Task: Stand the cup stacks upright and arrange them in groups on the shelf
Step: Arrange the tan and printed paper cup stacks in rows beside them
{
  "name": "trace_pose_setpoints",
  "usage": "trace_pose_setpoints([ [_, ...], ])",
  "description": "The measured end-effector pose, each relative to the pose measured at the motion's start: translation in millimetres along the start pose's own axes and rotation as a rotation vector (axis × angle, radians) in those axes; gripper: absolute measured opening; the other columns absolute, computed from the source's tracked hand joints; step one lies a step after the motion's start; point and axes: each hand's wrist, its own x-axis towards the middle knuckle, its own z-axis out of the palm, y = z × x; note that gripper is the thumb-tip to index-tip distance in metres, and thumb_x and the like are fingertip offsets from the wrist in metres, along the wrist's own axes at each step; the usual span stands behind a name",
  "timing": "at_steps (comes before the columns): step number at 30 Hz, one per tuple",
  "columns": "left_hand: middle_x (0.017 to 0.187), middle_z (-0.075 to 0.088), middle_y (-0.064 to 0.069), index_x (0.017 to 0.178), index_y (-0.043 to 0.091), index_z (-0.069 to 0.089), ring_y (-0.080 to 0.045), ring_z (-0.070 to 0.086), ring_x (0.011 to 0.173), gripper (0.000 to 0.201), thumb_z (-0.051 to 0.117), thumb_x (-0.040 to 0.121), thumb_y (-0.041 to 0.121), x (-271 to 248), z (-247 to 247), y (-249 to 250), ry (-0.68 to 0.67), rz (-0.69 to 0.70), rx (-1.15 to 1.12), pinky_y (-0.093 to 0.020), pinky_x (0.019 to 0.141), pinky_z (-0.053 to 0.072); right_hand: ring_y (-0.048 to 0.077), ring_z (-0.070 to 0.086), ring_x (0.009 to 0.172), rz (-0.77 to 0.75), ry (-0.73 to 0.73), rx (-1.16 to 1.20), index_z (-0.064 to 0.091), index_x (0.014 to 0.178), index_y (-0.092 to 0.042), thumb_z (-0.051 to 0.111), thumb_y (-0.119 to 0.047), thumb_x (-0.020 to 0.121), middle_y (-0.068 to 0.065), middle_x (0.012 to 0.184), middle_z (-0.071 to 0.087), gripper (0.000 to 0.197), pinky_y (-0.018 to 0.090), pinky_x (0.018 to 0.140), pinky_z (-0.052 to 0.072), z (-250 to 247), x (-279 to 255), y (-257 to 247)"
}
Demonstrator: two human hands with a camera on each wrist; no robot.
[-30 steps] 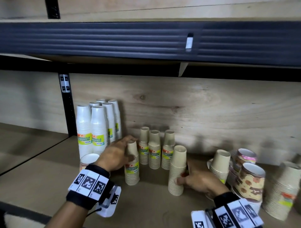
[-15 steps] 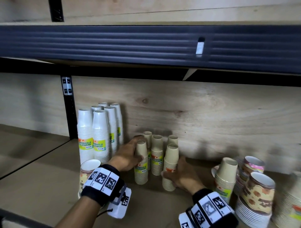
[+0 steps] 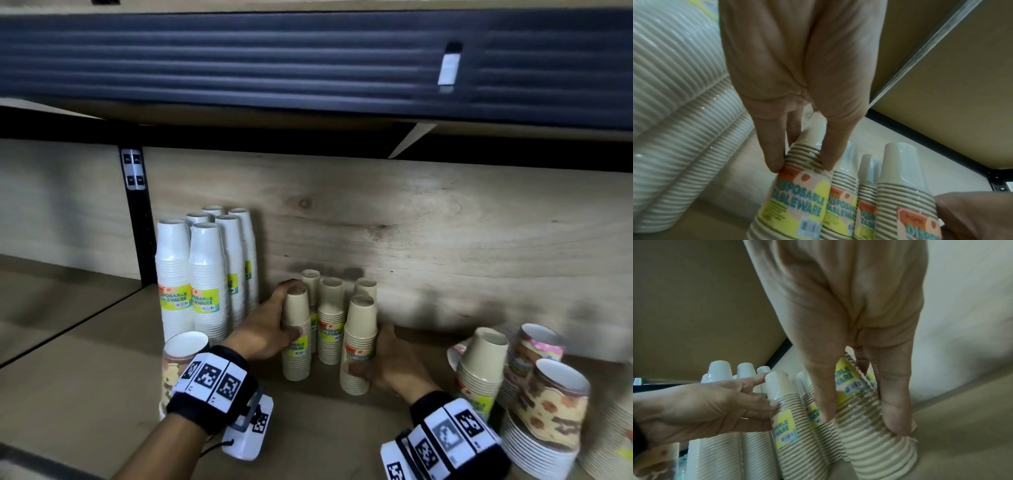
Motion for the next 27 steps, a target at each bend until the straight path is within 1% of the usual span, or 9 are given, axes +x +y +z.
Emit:
trace_pose_setpoints([
  [5,0.122,0.058,0.010,0.142,0.045,0.021,-0.014,0.062,0.105,0.097,0.079,0.072,0.009,-4,0,-3,-0.020,0.008,0.038,-0.029,0.094,0.051,0.022,0.061,0.115,-0.018,-0.071,-0.105,0.046,0.133,-0.016,0.083,-0.037,0.072,0.003,0.129,0.060,0.074,0.027,0.092,0.049,6,0,6],
  [9,0.119,0.059,0.010,0.143,0.047,0.018,-0.014,0.062,0.101,0.103,0.081,0.070,0.009,-4,3,-3,-0.012,0.008,0.071,-0.033,0.092,0.053,0.025,0.070,0.097,0.014,-0.121,-0.023,0.053,0.122,-0.017,0.083,-0.030,0.071,0.005,0.112,0.069,0.060,0.037,0.088,0.058,9,7,12],
  [12,0.119,0.057,0.011,0.143,0.047,0.017,-0.014,0.061,0.102,0.104,0.081,0.071,0.009,-4,3,-1,-0.012,0.002,0.077,-0.032,0.093,0.052,0.027,0.068,0.102,0.020,-0.113,0.011,0.046,0.130,-0.019,0.083,-0.029,0.071,0.005,0.118,0.065,0.070,0.043,0.091,0.056,13,11,15],
  [15,0.121,0.059,0.009,0.143,0.048,0.017,-0.014,0.061,0.101,0.104,0.080,0.071,0.008,-4,4,-1,-0.010,-0.008,0.080,-0.031,0.092,0.052,0.028,0.067,0.105,0.027,-0.117,-0.001,0.041,0.132,-0.020,0.082,-0.029,0.074,0.005,0.122,0.063,0.072,0.041,0.092,0.055,15,12,16],
  [20,0.130,0.058,0.004,0.144,0.050,0.015,-0.017,0.062,0.106,0.107,0.080,0.071,0.006,-3,5,-2,-0.005,-0.028,0.058,-0.032,0.094,0.052,0.029,0.066,0.106,0.033,-0.126,0.007,0.038,0.131,-0.025,0.082,-0.034,0.072,0.006,0.118,0.063,0.074,0.044,0.092,0.056,17,14,16],
  [22,0.135,0.057,0.004,0.145,0.052,0.011,-0.017,0.061,0.110,0.111,0.081,0.071,0.007,-3,6,-2,-0.004,-0.042,0.055,-0.034,0.096,0.051,0.029,0.067,0.106,0.050,-0.124,-0.027,0.041,0.126,-0.023,0.083,-0.033,0.071,0.007,0.115,0.065,0.070,0.043,0.092,0.056,18,16,16],
  [24,0.141,0.053,0.003,0.147,0.053,0.001,-0.019,0.059,0.117,0.119,0.081,0.071,0.008,-5,5,0,-0.011,-0.062,0.060,-0.038,0.100,0.050,0.027,0.071,0.097,0.086,-0.149,-0.052,0.048,0.118,-0.017,0.084,-0.031,0.071,0.008,0.106,0.069,0.061,0.040,0.085,0.059,16,14,15],
  [26,0.146,0.048,0.001,0.147,0.051,-0.013,-0.022,0.057,0.121,0.127,0.081,0.072,0.011,-8,3,3,-0.021,-0.084,0.094,-0.040,0.103,0.047,0.027,0.075,0.083,0.116,-0.203,0.009,0.056,0.105,-0.015,0.080,-0.031,0.076,0.012,0.092,0.073,0.040,0.040,0.076,0.062,9,6,9],
  [27,0.148,0.046,0.000,0.147,0.048,-0.018,-0.023,0.056,0.123,0.129,0.081,0.072,0.013,-10,2,4,-0.017,-0.089,0.123,-0.040,0.104,0.046,0.027,0.075,0.080,0.127,-0.227,0.024,0.058,0.100,-0.014,0.077,-0.030,0.079,0.015,0.091,0.074,0.032,0.042,0.076,0.062,6,0,6],
])
